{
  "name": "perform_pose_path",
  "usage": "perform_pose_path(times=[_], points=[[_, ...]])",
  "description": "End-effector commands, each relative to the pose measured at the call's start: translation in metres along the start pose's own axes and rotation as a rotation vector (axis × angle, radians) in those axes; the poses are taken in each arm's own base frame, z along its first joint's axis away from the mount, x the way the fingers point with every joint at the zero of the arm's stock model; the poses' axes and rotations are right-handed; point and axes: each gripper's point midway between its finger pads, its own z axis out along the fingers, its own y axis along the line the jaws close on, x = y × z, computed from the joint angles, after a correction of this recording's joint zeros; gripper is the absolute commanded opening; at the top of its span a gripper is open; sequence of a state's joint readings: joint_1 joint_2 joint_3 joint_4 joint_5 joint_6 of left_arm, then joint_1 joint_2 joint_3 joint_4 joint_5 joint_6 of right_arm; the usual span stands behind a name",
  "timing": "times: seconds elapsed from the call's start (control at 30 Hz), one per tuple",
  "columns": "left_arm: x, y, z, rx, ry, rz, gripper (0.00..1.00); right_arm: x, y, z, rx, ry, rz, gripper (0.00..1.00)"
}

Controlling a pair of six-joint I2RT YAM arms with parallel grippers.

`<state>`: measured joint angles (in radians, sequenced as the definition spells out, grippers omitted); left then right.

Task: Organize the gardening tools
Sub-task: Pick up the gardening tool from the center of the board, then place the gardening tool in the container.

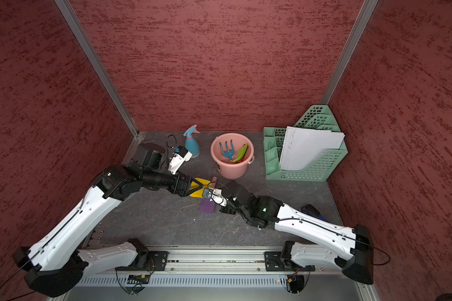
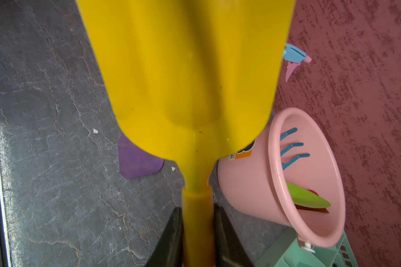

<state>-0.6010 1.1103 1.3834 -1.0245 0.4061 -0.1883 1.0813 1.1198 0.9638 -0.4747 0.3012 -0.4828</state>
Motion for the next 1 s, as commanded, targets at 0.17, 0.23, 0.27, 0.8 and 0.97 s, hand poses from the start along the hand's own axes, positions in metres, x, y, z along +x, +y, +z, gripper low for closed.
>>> perform_pose_path(times=[0.17,0.23,0.27,0.8,0.97], points=[[-0.015,0.034,-0.032,-0.101,-0.226,-0.107,1.00,-0.007,-0.053,0.001,0.176,-0.102,0.295,0.00],[-0.012,0.039,-0.032,-0.109,-0.241,-0.121,1.00,-0.008,-0.064,0.004,0.194,-0.125,0.362,0.00],[-0.011,0.040,-0.031,-0.111,-0.246,-0.124,1.00,-0.010,-0.070,0.006,0.206,-0.139,0.394,0.00],[0.015,0.076,0.017,-0.126,-0.276,-0.191,1.00,-0.036,-0.197,0.058,0.337,-0.342,0.844,0.00],[0.020,0.083,0.029,-0.138,-0.260,-0.196,1.00,-0.021,-0.223,0.083,0.366,-0.368,0.952,0.00]])
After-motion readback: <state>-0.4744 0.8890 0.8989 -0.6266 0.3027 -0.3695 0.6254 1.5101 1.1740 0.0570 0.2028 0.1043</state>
